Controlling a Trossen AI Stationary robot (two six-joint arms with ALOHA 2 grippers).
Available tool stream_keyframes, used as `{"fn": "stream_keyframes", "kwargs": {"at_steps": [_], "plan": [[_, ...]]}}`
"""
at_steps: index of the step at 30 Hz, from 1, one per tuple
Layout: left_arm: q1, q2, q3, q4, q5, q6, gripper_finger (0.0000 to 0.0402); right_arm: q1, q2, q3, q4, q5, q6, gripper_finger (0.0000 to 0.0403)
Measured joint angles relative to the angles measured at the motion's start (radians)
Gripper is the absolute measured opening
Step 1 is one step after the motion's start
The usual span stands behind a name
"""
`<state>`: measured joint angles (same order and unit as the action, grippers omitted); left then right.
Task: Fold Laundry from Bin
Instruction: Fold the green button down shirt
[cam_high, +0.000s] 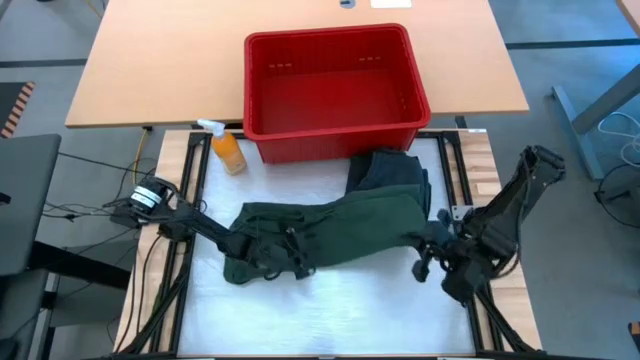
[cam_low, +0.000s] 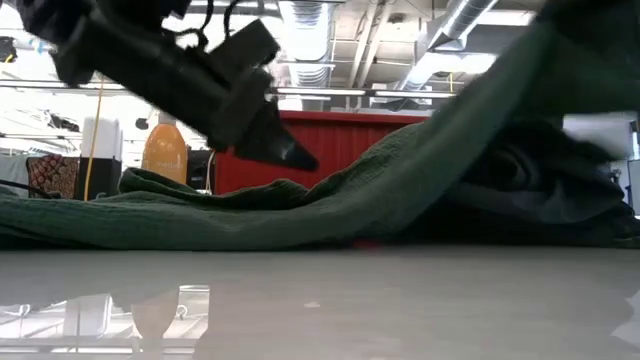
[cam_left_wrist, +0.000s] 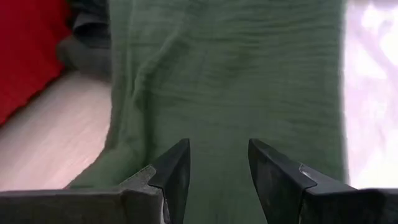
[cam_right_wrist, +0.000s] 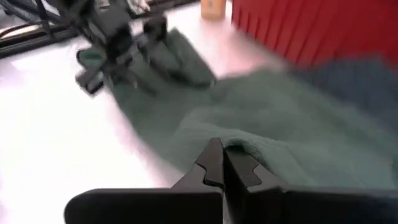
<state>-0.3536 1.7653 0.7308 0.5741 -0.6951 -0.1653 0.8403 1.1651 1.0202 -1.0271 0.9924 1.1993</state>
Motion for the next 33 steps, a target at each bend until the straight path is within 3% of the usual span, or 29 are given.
{"fn": "stream_keyframes", "kwargs": {"at_steps": [5, 9, 13, 16, 20, 23, 25, 28, 33], "plan": [[0.040, 0.056, -0.023, 0.108, 0.014, -0.080, 0.0151, -0.202, 0.002, 0.092, 0.219, -0.068, -0.491, 0.0013], [0.046, 0.106, -0.009, 0.148, 0.039, -0.079, 0.0151, -0.385, 0.030, 0.101, 0.575, -0.286, -0.904, 0.0013], [0.037, 0.102, -0.013, 0.156, 0.022, -0.058, 0.0151, -0.530, 0.113, 0.101, 0.847, -0.530, -1.117, 0.0013], [0.002, 0.045, -0.061, 0.145, -0.065, -0.009, 0.0151, -0.603, 0.195, 0.100, 0.991, -0.654, -1.180, 0.0013], [-0.136, -0.214, -0.195, -0.008, -0.276, 0.004, 0.0151, -0.665, 0.312, 0.101, 1.188, -0.786, -1.237, 0.0013], [-0.273, -0.505, -0.298, -0.259, -0.444, -0.152, 0.0151, -0.702, 0.427, 0.146, 1.308, -0.869, -1.274, 0.0013], [-0.364, -0.696, -0.342, -0.370, -0.493, -0.287, 0.0151, -0.723, 0.520, 0.203, 1.344, -0.928, -1.298, 0.0013], [-0.484, -0.925, -0.405, -0.437, -0.530, -0.353, 0.0151, -0.743, 0.693, 0.352, 1.390, -1.029, -1.308, 0.0013], [-0.587, -1.086, -0.442, -0.430, -0.627, -0.224, 0.0151, -0.747, 1.021, 0.704, 1.340, -1.174, -1.314, 0.0013]]}}
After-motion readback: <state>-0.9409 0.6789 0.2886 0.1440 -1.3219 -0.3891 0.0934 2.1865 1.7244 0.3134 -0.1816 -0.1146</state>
